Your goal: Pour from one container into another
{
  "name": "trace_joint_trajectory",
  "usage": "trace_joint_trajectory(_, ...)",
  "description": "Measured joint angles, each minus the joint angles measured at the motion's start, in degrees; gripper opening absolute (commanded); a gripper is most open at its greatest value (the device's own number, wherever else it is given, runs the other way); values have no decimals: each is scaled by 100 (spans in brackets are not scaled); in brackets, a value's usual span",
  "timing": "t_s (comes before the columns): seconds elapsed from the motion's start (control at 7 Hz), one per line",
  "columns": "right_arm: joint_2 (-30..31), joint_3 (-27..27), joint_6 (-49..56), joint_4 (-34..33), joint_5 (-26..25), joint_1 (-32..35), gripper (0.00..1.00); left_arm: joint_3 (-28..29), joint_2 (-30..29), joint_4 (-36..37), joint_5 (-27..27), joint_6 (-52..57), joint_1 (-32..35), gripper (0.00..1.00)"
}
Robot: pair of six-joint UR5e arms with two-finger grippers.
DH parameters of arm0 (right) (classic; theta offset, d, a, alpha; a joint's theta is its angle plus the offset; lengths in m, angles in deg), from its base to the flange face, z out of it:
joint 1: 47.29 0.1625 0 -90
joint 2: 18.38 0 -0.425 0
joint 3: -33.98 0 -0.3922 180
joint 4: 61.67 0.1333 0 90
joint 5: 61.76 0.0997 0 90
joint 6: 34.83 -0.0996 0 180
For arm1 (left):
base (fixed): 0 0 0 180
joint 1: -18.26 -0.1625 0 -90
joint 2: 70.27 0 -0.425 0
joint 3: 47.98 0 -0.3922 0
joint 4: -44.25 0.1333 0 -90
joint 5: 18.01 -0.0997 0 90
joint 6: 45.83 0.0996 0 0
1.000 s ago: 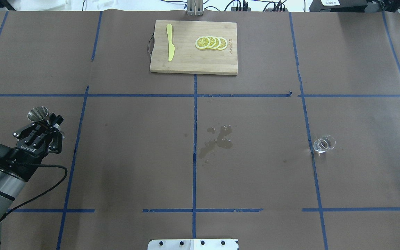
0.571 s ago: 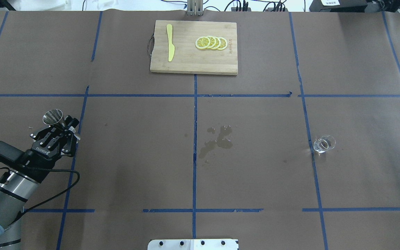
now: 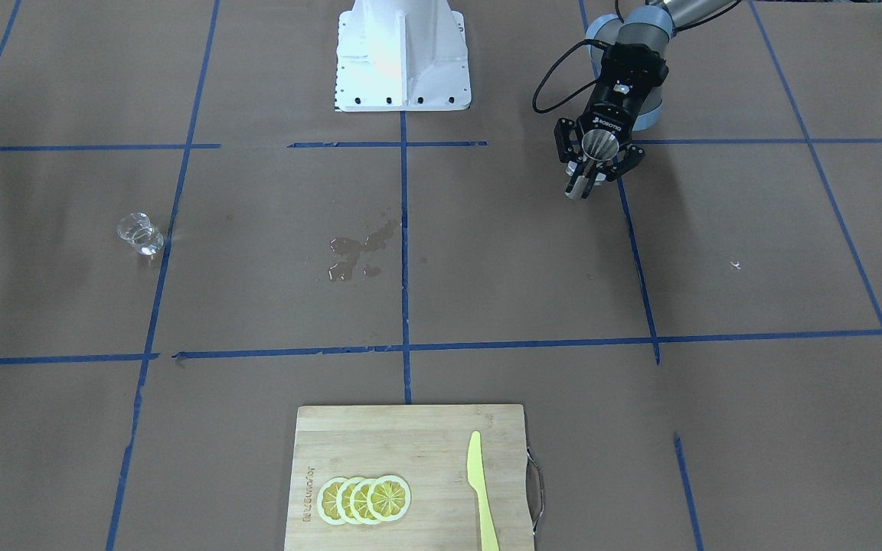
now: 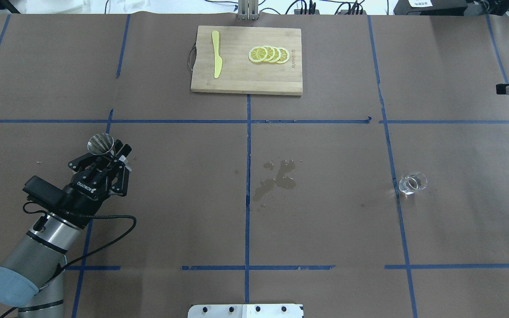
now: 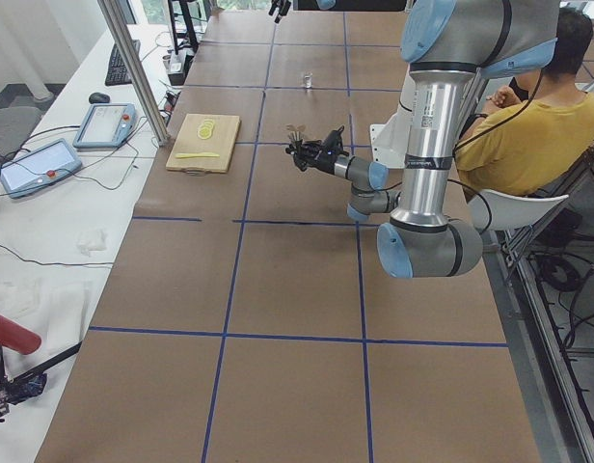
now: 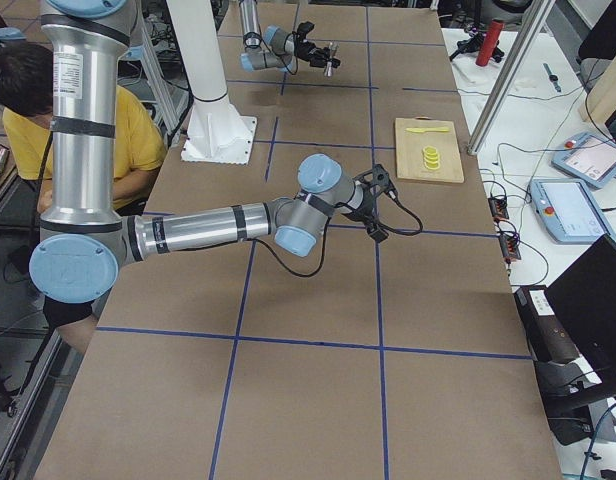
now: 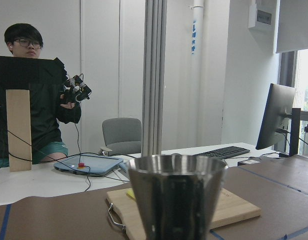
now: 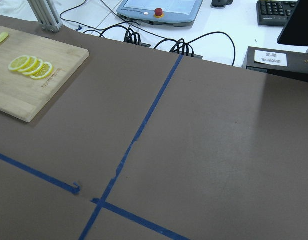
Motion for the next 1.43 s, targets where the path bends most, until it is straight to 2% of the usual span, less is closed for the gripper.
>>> trace_joint_trajectory(0.29,236,-6,-490,589,-97,-429,100,1,-153,47,12,50,5,0)
trace_joint_trajectory(0.43,340,-39,-1059,986,-372,-730,100,3,-187,103,15,53,14,0)
trace_joint_trajectory(0.57,451,-151,-1462,1190,-857,-1113,100,3,-202,151,13,55,31,0)
trace_joint_trajectory(1.0,1037,-751,-2147,1287,-3377,-2803,99,4,-230,299,11,49,114,0)
trace_joint_trajectory(1.43,1367,-895,-2706,1264,-6629,-5024,100,8,-250,319,13,46,159,0)
